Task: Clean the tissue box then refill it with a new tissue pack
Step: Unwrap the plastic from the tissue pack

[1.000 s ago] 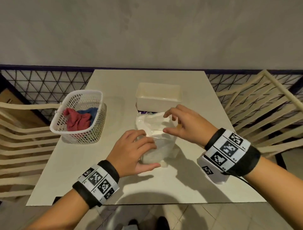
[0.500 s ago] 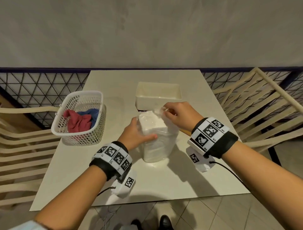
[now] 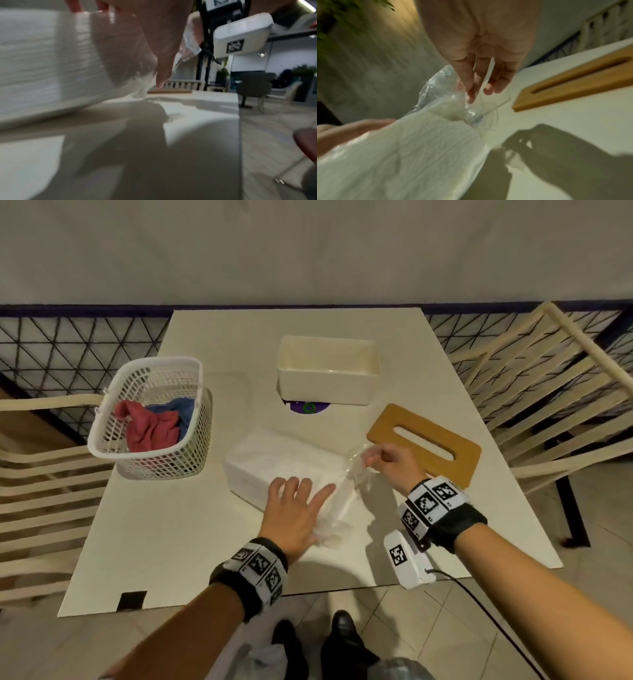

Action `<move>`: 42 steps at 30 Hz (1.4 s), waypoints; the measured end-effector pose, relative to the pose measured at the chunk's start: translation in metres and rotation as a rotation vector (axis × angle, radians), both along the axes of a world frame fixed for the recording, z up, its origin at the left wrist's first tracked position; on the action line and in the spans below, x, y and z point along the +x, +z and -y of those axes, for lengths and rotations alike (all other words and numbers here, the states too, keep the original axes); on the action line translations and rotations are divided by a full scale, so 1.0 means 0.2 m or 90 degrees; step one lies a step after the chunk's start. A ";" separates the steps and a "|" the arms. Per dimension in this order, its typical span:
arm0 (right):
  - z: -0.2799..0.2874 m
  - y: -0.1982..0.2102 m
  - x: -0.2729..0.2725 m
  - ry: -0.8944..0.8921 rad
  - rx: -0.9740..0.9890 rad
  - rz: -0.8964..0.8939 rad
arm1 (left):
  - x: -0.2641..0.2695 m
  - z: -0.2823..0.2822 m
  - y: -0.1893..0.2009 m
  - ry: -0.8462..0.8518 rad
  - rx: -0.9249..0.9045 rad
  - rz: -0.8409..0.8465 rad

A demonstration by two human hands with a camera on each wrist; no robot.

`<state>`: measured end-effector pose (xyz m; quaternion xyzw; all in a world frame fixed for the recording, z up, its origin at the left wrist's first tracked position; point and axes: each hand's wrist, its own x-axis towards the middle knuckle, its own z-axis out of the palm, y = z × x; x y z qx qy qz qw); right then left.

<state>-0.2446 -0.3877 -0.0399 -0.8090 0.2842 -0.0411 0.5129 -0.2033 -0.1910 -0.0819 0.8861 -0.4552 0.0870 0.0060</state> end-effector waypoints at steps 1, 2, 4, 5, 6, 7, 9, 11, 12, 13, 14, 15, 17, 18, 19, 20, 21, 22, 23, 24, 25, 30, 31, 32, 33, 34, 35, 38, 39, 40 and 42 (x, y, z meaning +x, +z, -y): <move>0.01 -0.06 -0.02 0.000 -0.013 -0.027 | -0.03 0.00 -0.04 -0.034 0.012 -0.006; 0.02 -0.10 -0.04 -0.005 -0.017 -0.051 | -0.05 0.00 -0.07 -0.059 0.019 -0.018; 0.04 -0.16 -0.09 -0.042 0.026 -0.067 | -0.11 0.00 -0.10 -0.061 0.030 -0.037; 0.04 -0.17 -0.10 -0.069 0.056 -0.060 | -0.11 0.00 -0.09 -0.057 0.018 -0.049; 0.04 -0.18 -0.11 -0.100 0.078 -0.053 | -0.11 0.00 -0.07 -0.056 -0.007 -0.064; 0.04 -0.18 -0.12 -0.138 0.095 -0.045 | -0.09 0.00 -0.05 -0.060 -0.027 -0.078; 0.04 -0.19 -0.14 -0.211 0.120 -0.069 | -0.02 0.00 0.02 -0.113 -0.028 -0.088; 0.05 -0.21 -0.17 -0.212 0.138 -0.154 | 0.12 -0.01 0.10 -0.153 0.048 -0.117; 0.04 -0.20 -0.18 -0.161 0.151 -0.201 | 0.19 -0.01 0.13 -0.142 0.108 -0.161; 0.02 -0.19 -0.19 -0.088 0.165 -0.238 | 0.27 -0.01 0.15 -0.119 0.175 -0.205; -0.01 -0.17 -0.20 -0.020 0.177 -0.264 | 0.34 -0.01 0.16 -0.106 0.227 -0.224; -0.03 -0.15 -0.21 0.032 0.189 -0.273 | 0.39 0.00 0.15 -0.104 0.272 -0.222; -0.08 -0.14 -0.20 0.063 0.220 -0.248 | 0.44 0.03 0.12 -0.104 0.319 -0.226; -0.09 -0.15 -0.19 0.052 0.241 -0.230 | 0.45 0.04 0.11 -0.094 0.314 -0.241; -0.10 -0.14 -0.18 0.031 0.264 -0.209 | 0.45 0.05 0.10 -0.083 0.300 -0.253; -0.11 -0.14 -0.17 0.002 0.294 -0.184 | 0.44 0.06 0.10 -0.071 0.280 -0.255; -0.12 -0.14 -0.16 -0.034 0.336 -0.157 | 0.42 0.06 0.09 -0.055 0.258 -0.251; -0.13 -0.14 -0.16 -0.069 0.378 -0.138 | 0.40 0.05 0.09 -0.039 0.235 -0.246; -0.13 -0.14 -0.17 -0.095 0.410 -0.129 | 0.38 0.04 0.08 -0.021 0.213 -0.242; -0.13 -0.14 -0.17 -0.101 0.426 -0.130 | 0.35 0.02 0.07 0.000 0.193 -0.241; -0.13 -0.15 -0.17 -0.093 0.423 -0.137 | 0.32 0.00 0.06 0.024 0.174 -0.245; -0.14 -0.17 -0.13 0.024 0.370 -0.223 | 0.21 -0.06 0.04 0.104 0.101 -0.268; -0.14 -0.16 -0.12 0.040 0.357 -0.242 | 0.20 -0.06 0.04 0.111 0.083 -0.277; -0.14 -0.16 -0.10 0.049 0.353 -0.249 | 0.19 -0.07 0.03 0.119 0.064 -0.288; -0.14 -0.15 -0.09 0.052 0.360 -0.243 | 0.19 -0.08 0.02 0.128 0.048 -0.297; -0.13 -0.15 -0.08 0.053 0.376 -0.227 | 0.20 -0.09 0.02 0.136 0.036 -0.301; -0.13 -0.15 -0.08 0.051 0.393 -0.213 | 0.20 -0.10 0.01 0.138 0.029 -0.301; -0.12 -0.16 -0.07 0.051 0.409 -0.217 | 0.20 -0.11 0.00 0.112 0.065 -0.293; -0.12 -0.17 -0.06 0.048 0.399 -0.218 | 0.20 -0.11 0.00 0.104 0.079 -0.291; -0.12 -0.19 -0.06 0.041 0.382 -0.208 | 0.20 -0.11 0.00 0.099 0.085 -0.287; -0.12 -0.22 -0.06 0.019 0.363 -0.167 | 0.21 -0.11 -0.01 0.088 0.086 -0.274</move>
